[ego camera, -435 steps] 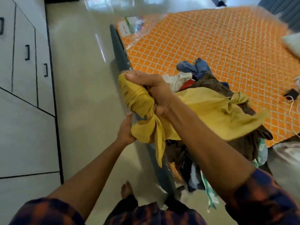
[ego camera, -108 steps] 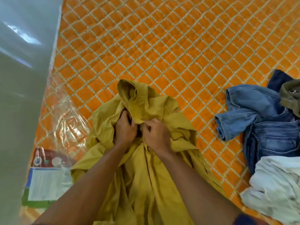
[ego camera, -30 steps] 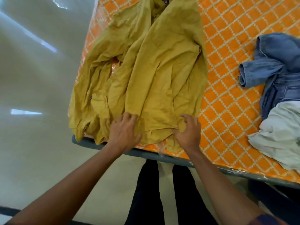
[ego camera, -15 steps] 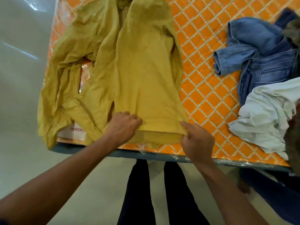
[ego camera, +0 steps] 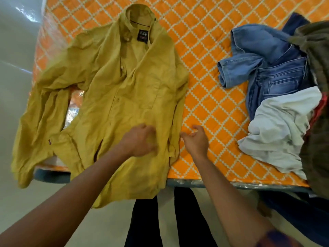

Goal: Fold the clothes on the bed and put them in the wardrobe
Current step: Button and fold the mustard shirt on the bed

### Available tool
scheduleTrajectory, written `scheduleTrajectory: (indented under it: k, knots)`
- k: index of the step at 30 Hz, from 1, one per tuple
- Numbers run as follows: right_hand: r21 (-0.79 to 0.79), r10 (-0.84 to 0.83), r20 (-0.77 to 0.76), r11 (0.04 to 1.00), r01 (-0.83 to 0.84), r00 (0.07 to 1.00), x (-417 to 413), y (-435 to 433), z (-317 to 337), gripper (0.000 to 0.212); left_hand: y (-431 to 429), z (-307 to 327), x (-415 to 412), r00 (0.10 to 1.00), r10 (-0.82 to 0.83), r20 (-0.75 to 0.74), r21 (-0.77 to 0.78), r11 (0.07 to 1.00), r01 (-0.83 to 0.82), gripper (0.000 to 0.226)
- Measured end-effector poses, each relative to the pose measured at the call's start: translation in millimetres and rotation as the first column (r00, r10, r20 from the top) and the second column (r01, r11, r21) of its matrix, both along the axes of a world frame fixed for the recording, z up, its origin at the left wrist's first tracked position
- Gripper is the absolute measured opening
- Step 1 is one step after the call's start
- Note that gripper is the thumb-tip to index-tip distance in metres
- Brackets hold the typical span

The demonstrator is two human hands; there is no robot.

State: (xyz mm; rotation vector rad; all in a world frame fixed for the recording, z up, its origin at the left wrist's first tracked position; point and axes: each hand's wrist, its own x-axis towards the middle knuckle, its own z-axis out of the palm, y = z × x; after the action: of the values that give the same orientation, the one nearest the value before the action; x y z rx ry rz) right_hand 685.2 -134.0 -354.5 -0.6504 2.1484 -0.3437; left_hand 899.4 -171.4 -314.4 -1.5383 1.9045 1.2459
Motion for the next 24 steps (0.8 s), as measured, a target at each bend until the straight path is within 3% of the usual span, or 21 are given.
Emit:
scheduleTrajectory:
  k: [1,3,5,6,8,10,11,12,14,15,17,21,22,24]
  knots:
    - [0.039,0.027,0.006,0.999,-0.027,1.0,3.1,-13.9,-4.6,0.056,-14.7,-9.1,-11.5,0.989,0.118,-0.094,-0.137,0.982,-0.131,0.078]
    - [0.075,0.2,0.044,0.976,-0.203,0.979,19.3,-28.1,-10.7,0.045,-47.5,-24.7,-29.7,0.954,0.248,-0.171,-0.264,0.921,-0.286,0.085]
    - [0.041,0.346,0.063,0.936,-0.349,0.936,28.1,-30.1,-16.1,0.036,-81.1,-35.2,-47.2,0.923,0.355,-0.148,-0.245,0.891,-0.382,0.088]
    - [-0.018,0.313,0.103,0.95,-0.313,0.944,29.5,-26.1,-17.0,0.028,-95.3,-39.4,-52.0,0.908,0.405,-0.108,-0.231,0.878,-0.419,0.088]
    - [-0.135,0.03,0.218,0.991,-0.001,0.976,14.1,-16.3,-18.7,0.023,-118.6,-43.7,-60.7,0.877,0.48,-0.029,-0.217,0.853,-0.474,0.087]
    - [-0.203,-0.328,0.202,0.908,0.367,0.923,-18.9,-23.3,-4.7,0.035,-132.3,-48.1,-63.3,0.859,0.512,0.014,-0.184,0.845,-0.501,0.09]
    - [-0.224,-0.441,0.182,0.852,0.474,0.879,-43.9,-33.3,5.4,0.036,-137.1,-51.4,-62.8,0.85,0.526,0.025,-0.158,0.842,-0.516,0.092]
    - [-0.235,-0.448,0.13,0.853,0.466,0.885,-75.2,-48.1,19.9,0.035,-143.9,-54.4,-65.0,0.845,0.534,0.029,-0.14,0.839,-0.526,0.095]
    - [-0.254,-0.155,-0.019,0.956,0.145,0.988,-138.5,-82.3,59.5,0.033,-152.5,-54.6,-67.5,0.827,0.559,0.063,-0.109,0.828,-0.551,0.096]
    - [-0.212,0.06,-0.113,0.974,-0.083,0.992,-171.2,-102.2,88.5,0.029,-157.3,-52.2,-73.9,0.827,0.556,0.083,-0.108,0.83,-0.548,0.095]
    - [-0.085,0.344,-0.32,0.918,-0.389,0.883,-223.6,-141.8,141.4,0.015,-162.5,-48.0,-80.6,0.826,0.551,0.12,-0.122,0.834,-0.538,0.09]
    - [0.064,0.417,-0.657,0.861,-0.504,0.628,-300.7,-200.0,189.3,0.03,-169.0,-50.6,-98.6,0.819,0.558,0.131,-0.173,0.827,-0.536,0.091]
    - [0.153,0.5,-0.667,0.817,-0.555,0.553,-309.8,-208.1,185.9,0.022,-169.3,-51.6,-103.5,0.819,0.559,0.13,-0.176,0.826,-0.535,0.091]
    - [0.387,0.72,-0.515,0.68,-0.623,0.465,-309.2,-214.6,175.4,0.017,-167.4,-50.4,-113.1,0.816,0.563,0.13,-0.164,0.824,-0.542,0.09]
